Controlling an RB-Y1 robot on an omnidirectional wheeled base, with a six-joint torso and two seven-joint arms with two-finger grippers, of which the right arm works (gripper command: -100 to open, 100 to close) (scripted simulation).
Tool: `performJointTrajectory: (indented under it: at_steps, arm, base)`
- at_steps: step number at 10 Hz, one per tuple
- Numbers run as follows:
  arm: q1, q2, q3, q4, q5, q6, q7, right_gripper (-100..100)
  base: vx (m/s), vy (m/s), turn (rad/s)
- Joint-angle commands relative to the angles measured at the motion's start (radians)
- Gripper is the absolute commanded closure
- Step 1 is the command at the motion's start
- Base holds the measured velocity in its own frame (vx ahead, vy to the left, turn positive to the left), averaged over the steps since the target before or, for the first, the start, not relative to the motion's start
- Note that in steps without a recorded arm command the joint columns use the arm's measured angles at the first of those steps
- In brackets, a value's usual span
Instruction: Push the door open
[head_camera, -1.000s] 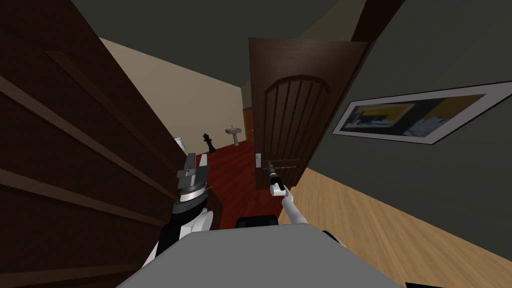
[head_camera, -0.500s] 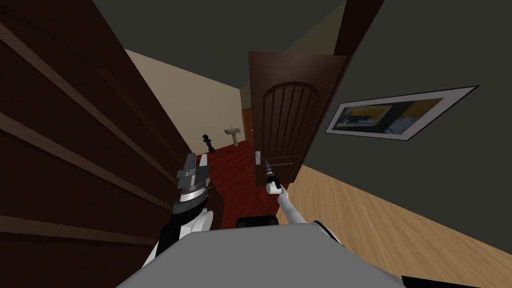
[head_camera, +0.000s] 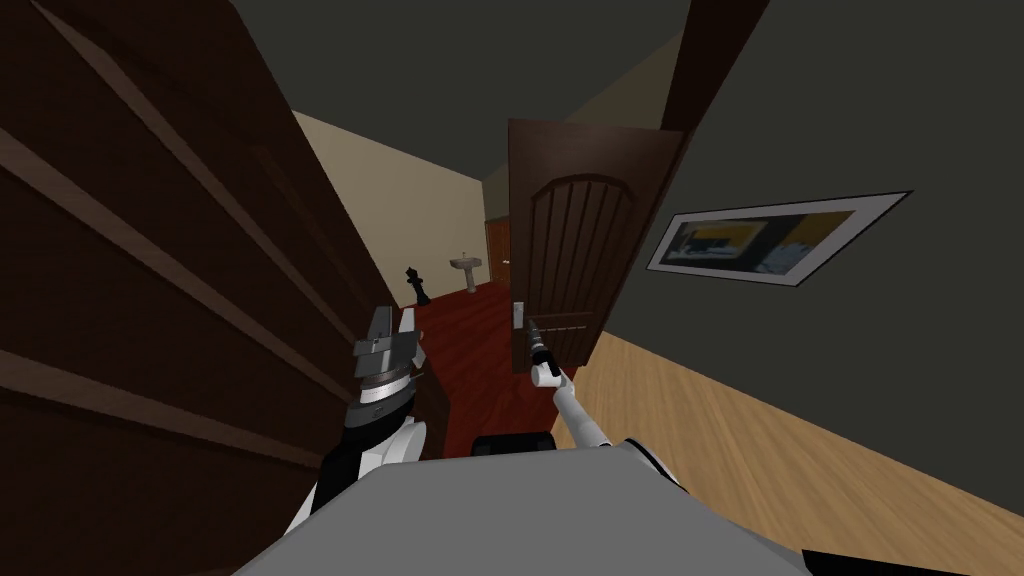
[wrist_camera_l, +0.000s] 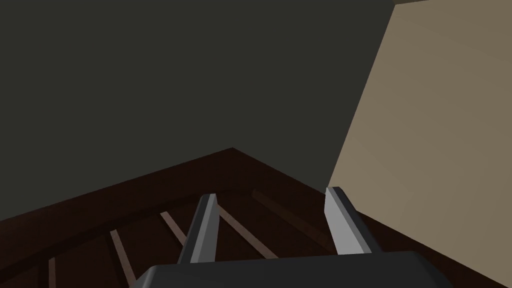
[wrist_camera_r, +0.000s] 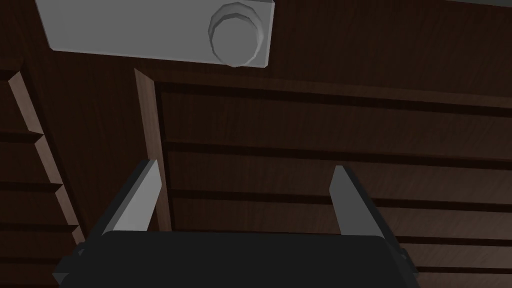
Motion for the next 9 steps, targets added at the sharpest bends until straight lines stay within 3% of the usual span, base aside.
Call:
performJointTrajectory:
  at_steps: [1,3,5,9]
  arm:
    - [-0.006,-0.017,-0.002,0.008,0.000,-0.003,0.000,-100]
    - [-0.008,-0.037,-0.006,0.012,0.000,-0.006,0.004,-100]
    - [-0.009,-0.039,-0.010,0.015,0.001,-0.009,0.007,-100]
    - [-0.013,-0.005,-0.018,0.022,0.002,-0.015,0.014,-100]
  base:
    - [0.114,-0.121,0.014]
    - [0.195,-0.091,0.018]
    - [0.216,0.007,0.021]
    - [0.189,0.080,0.014]
